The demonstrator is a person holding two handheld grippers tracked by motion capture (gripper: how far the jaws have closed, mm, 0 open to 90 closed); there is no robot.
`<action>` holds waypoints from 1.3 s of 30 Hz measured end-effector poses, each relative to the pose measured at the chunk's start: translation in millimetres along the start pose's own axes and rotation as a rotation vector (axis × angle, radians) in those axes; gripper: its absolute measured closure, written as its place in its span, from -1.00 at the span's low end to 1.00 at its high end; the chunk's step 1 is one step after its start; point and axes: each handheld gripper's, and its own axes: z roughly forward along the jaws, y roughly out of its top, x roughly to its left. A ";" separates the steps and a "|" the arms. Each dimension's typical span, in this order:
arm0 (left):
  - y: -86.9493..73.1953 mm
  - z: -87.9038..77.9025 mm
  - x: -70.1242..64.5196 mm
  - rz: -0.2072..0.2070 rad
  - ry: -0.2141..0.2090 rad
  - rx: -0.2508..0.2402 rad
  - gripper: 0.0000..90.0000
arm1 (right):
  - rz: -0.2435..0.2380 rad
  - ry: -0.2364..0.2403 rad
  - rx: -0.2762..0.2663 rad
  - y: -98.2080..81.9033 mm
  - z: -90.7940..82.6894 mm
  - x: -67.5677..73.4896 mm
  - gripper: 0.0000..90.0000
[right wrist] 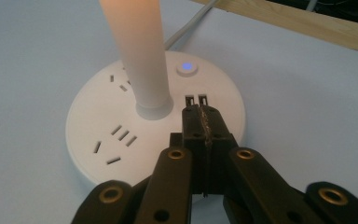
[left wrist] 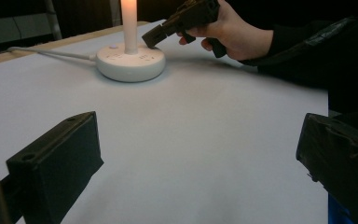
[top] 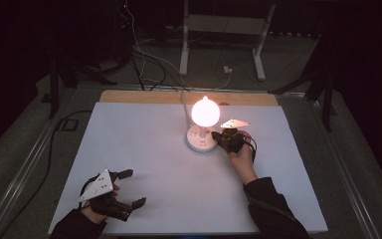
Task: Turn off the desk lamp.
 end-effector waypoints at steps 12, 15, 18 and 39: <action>0.0 -0.2 0.5 -0.002 0.000 -0.003 -0.99 | 0.004 -0.016 -0.030 8.1 -12.3 0.1 1.00; -0.1 0.4 0.8 -0.002 -0.001 -0.001 -0.99 | 0.009 -0.013 -0.059 13.8 -20.5 -1.8 1.00; 0.0 0.1 0.0 0.000 0.000 0.001 -0.99 | 0.016 -0.010 -0.068 14.4 -23.5 -2.3 1.00; 0.0 -0.3 0.1 0.000 -0.002 -0.002 -0.99 | 0.021 -0.008 -0.055 11.3 -19.0 -1.0 1.00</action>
